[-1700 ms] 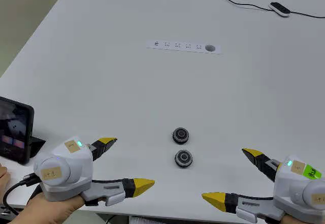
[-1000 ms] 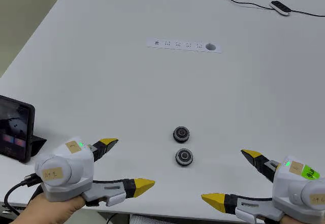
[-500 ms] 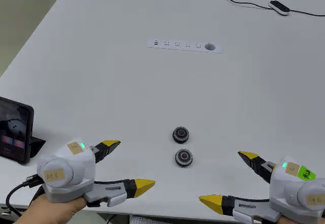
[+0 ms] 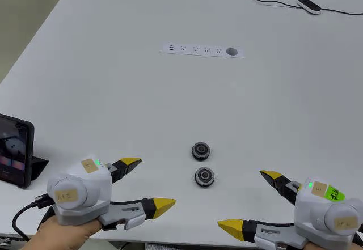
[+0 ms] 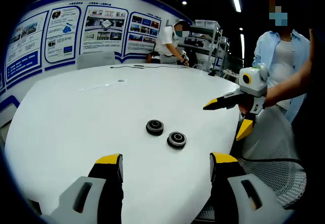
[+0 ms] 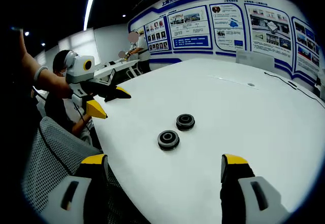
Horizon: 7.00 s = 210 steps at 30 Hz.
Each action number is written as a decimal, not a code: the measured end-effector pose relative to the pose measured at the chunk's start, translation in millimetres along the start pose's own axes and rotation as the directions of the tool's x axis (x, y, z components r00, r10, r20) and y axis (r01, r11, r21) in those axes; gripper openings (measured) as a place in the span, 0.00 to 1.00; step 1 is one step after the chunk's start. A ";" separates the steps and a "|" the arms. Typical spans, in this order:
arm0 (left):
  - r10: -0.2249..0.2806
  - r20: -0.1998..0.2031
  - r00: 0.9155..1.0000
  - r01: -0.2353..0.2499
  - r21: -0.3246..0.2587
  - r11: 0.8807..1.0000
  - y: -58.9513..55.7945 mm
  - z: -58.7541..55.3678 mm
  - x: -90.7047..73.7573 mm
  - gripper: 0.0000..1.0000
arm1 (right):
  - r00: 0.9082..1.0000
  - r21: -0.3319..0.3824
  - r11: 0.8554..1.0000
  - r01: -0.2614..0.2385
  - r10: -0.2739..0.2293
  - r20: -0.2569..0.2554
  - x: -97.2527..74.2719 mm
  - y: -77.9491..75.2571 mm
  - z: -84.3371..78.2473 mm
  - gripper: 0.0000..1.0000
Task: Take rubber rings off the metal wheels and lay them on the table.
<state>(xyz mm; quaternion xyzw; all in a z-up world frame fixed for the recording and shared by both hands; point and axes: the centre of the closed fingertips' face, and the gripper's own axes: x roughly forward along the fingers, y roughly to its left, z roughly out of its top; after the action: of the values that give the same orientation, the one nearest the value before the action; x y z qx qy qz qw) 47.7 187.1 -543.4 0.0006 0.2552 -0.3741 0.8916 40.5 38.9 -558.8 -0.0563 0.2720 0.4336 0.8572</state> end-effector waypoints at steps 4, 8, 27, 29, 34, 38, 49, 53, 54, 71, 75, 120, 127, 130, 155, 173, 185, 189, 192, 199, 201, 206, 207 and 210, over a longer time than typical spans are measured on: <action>-0.008 -0.004 1.000 0.008 0.010 1.000 -1.1 1.5 3.0 0.70 | 1.000 0.002 1.000 -0.004 0.004 -0.005 1.6 1.0 -1.3 0.93; -0.016 -0.007 1.000 0.016 0.020 1.000 -3.2 4.2 6.1 0.67 | 1.000 0.005 1.000 -0.005 0.005 -0.001 3.4 2.4 -0.1 0.92; -0.078 -0.027 0.997 0.080 0.077 0.994 -14.2 12.7 28.5 0.51 | 1.000 0.019 0.999 -0.027 0.026 0.006 16.2 9.5 3.0 0.91; -0.080 -0.029 0.996 0.082 0.084 0.993 -14.8 14.1 31.0 0.50 | 1.000 0.022 0.999 -0.030 0.030 0.006 17.4 10.7 2.9 0.91; -0.093 -0.039 0.995 0.097 0.098 0.991 -16.3 14.6 35.5 0.45 | 0.999 0.028 0.999 -0.035 0.035 0.003 20.1 12.4 1.4 0.90; -0.104 -0.051 0.993 0.109 0.112 0.988 -18.6 14.6 40.2 0.43 | 0.999 0.033 0.999 -0.039 0.039 0.004 21.8 13.0 0.9 0.90; -0.130 -0.085 0.988 0.141 0.145 0.979 -24.2 14.6 56.1 0.33 | 0.999 0.043 0.998 -0.042 0.041 0.008 25.3 13.1 2.3 0.90; -0.134 -0.093 0.987 0.148 0.154 0.977 -24.8 15.1 60.8 0.30 | 0.999 0.050 0.998 -0.043 0.042 0.012 27.4 13.2 2.6 0.89; -0.134 -0.098 0.986 0.148 0.156 0.977 -24.7 14.7 61.9 0.29 | 0.999 0.054 0.998 -0.044 0.043 0.013 27.8 13.3 2.7 0.89; -0.162 -0.168 0.972 0.196 0.217 0.956 -31.1 9.0 83.9 0.22 | 0.998 0.082 0.995 -0.053 0.051 0.020 34.9 15.5 1.1 0.87; -0.164 -0.185 0.969 0.204 0.229 0.952 -31.7 7.0 87.6 0.20 | 0.998 0.084 0.995 -0.057 0.055 0.020 36.2 16.2 1.0 0.87; -0.166 -0.316 0.934 0.277 0.349 0.895 -33.6 -13.6 116.4 0.16 | 0.998 0.133 0.990 -0.053 0.048 0.035 42.5 9.4 3.5 0.84; -0.177 -0.327 0.928 0.294 0.351 0.889 -34.6 -15.0 115.0 0.14 | 0.998 0.138 0.989 -0.051 0.047 0.035 43.6 8.6 3.6 0.84; -0.182 -0.328 0.927 0.298 0.350 0.888 -34.9 -14.9 115.3 0.14 | 0.998 0.140 0.989 -0.053 0.048 0.036 44.4 8.3 3.2 0.84; -0.188 -0.332 0.924 0.309 0.364 0.879 -34.3 -14.8 116.6 0.13 | 0.998 0.353 0.934 -0.063 0.049 0.048 49.8 -3.2 4.2 0.55; -0.190 -0.330 0.925 0.312 0.370 0.875 -34.0 -14.8 117.0 0.13 | 1.000 0.572 0.820 -0.027 0.029 0.006 61.5 -17.4 -1.9 0.31; -0.191 -0.330 0.924 0.314 0.374 0.873 -34.3 -15.0 116.9 0.13 | 0.999 0.616 0.787 -0.011 0.027 -0.017 66.2 -18.9 -7.8 0.27; -0.191 -0.329 0.925 0.314 0.375 0.872 -34.4 -15.2 117.0 0.13 | 1.000 0.654 0.757 -0.011 0.026 -0.013 66.9 -19.1 -9.5 0.24; -0.192 -0.330 0.924 0.315 0.376 0.871 -34.0 -15.5 116.8 0.13 | 1.000 0.676 0.737 -0.013 0.027 -0.011 68.7 -19.0 -10.6 0.23; -0.193 -0.330 0.924 0.316 0.376 0.871 -34.2 -15.8 117.0 0.13 | 1.000 0.722 0.691 -0.022 0.030 0.002 72.4 -17.3 -12.5 0.23; -0.194 -0.329 0.924 0.316 0.375 0.871 -34.5 -15.8 116.7 0.13 | 1.000 0.737 0.675 -0.025 0.027 0.009 73.0 -18.1 -12.5 0.23; -0.195 -0.330 0.924 0.318 0.375 0.871 -35.1 -15.3 116.4 0.13 | 0.999 0.762 0.647 -0.037 0.031 0.022 74.8 -17.3 -10.8 0.23; -0.195 -0.330 0.923 0.318 0.375 0.871 -35.2 -15.4 116.4 0.13 | 0.999 0.762 0.647 -0.036 0.030 0.022 75.2 -17.4 -10.9 0.23; -0.198 -0.330 0.923 0.320 0.375 0.870 -35.1 -15.3 116.5 0.13 | 0.999 0.774 0.631 -0.040 0.030 0.026 77.6 -17.2 -10.7 0.23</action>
<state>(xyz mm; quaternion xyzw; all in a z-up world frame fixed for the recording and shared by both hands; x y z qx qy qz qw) 86.0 87.0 -603.1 0.2117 0.2898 -0.5337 0.7658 86.2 80.0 -610.2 0.3244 0.4281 0.2919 0.7914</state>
